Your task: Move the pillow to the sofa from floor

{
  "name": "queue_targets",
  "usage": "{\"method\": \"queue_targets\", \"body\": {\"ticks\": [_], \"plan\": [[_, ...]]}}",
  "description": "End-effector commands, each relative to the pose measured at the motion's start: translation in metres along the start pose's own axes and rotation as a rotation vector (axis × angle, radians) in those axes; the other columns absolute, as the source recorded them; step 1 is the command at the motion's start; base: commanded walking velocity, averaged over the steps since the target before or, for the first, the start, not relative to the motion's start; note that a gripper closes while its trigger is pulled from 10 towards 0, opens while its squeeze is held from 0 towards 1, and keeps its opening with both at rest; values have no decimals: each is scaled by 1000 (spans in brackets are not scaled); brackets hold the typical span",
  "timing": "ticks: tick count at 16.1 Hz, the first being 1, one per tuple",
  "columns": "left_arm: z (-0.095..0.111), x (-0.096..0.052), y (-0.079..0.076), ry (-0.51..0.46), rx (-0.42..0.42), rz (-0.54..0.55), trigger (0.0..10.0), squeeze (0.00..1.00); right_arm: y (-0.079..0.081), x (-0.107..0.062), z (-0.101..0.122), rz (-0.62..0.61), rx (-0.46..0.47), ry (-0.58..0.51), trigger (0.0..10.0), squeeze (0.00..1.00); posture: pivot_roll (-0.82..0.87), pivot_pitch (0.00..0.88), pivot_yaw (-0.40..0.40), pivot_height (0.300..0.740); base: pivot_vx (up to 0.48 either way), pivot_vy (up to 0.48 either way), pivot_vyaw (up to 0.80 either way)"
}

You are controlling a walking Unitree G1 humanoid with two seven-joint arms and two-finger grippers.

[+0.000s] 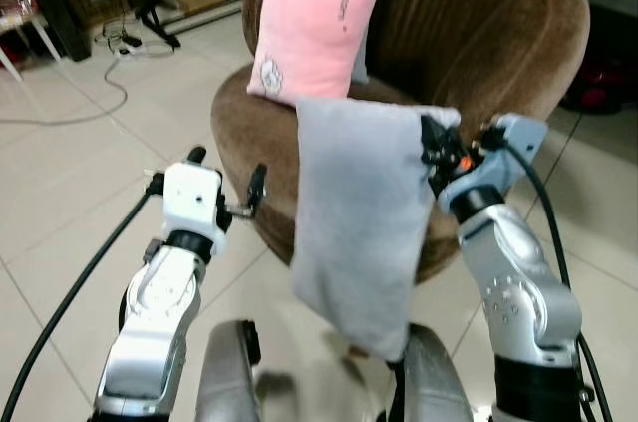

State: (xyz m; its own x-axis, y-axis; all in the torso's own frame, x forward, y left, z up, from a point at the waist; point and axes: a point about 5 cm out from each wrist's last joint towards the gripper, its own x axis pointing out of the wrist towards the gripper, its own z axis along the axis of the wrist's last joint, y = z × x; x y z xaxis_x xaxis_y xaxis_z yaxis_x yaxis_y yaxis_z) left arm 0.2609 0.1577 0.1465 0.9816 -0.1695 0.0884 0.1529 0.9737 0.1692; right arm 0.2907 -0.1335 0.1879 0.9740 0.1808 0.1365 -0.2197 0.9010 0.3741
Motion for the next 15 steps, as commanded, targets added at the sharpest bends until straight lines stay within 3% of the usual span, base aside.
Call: {"method": "queue_targets", "body": {"ticks": [1,5,11,15], "plan": [[-4,-1,1,24,24,2,10000,94,9,2,19,32,-1,-78,10000,0,31,0,11,630,0,0,0],[-1,7,0,6,56,2,10000,98,11,4,22,21,-2,-83,10000,0,20,0,22,670,0,0,0],[-2,5,-1,3,49,20,10000,78,6,5,16,-30,7,-65,10000,0,26,0,13,735,0,0,0],[-3,7,2,6,83,16,10000,82,-4,0,9,-80,-16,-46,10000,0,15,0,26,740,0,0,0]]}}
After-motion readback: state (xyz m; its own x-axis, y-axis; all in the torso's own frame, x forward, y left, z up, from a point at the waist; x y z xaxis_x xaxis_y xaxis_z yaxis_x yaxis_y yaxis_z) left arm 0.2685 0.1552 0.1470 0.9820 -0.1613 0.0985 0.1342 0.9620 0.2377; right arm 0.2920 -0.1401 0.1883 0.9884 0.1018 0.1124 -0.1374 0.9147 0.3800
